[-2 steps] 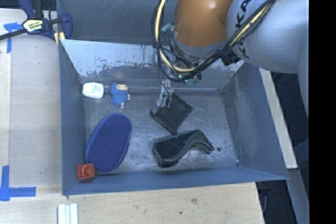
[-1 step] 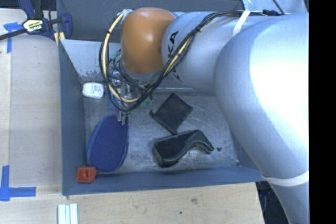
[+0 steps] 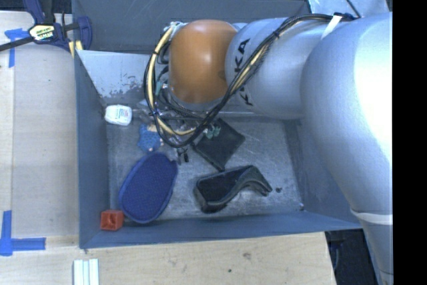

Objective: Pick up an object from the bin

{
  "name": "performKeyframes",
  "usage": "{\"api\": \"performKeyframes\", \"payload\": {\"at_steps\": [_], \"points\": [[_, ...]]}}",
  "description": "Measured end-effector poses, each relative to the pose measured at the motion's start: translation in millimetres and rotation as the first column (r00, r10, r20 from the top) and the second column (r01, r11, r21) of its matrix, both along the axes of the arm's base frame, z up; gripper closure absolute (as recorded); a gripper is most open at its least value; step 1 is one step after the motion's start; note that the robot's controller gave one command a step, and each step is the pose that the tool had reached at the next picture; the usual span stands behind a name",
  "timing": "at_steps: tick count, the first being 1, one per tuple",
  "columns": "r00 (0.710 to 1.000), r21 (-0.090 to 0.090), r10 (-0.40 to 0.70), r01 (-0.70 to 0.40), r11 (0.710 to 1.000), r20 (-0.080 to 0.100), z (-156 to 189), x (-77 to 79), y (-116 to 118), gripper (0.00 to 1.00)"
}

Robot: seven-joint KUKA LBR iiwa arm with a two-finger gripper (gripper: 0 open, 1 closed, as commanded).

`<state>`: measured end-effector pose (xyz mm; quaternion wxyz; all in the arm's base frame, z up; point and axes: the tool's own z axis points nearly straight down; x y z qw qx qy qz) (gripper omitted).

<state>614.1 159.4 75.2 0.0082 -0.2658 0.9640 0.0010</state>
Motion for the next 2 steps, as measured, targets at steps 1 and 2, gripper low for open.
{"api": "performKeyframes", "payload": {"at_steps": [1, 2], "points": [[0.859, -0.006, 0.512, -0.512, 0.859, 0.000, -1.8, 5.4, 25.5, 0.00], [0.861, -0.005, 0.508, -0.508, 0.861, 0.005, 1.2, 7.1, 26.5, 1.00]]}}
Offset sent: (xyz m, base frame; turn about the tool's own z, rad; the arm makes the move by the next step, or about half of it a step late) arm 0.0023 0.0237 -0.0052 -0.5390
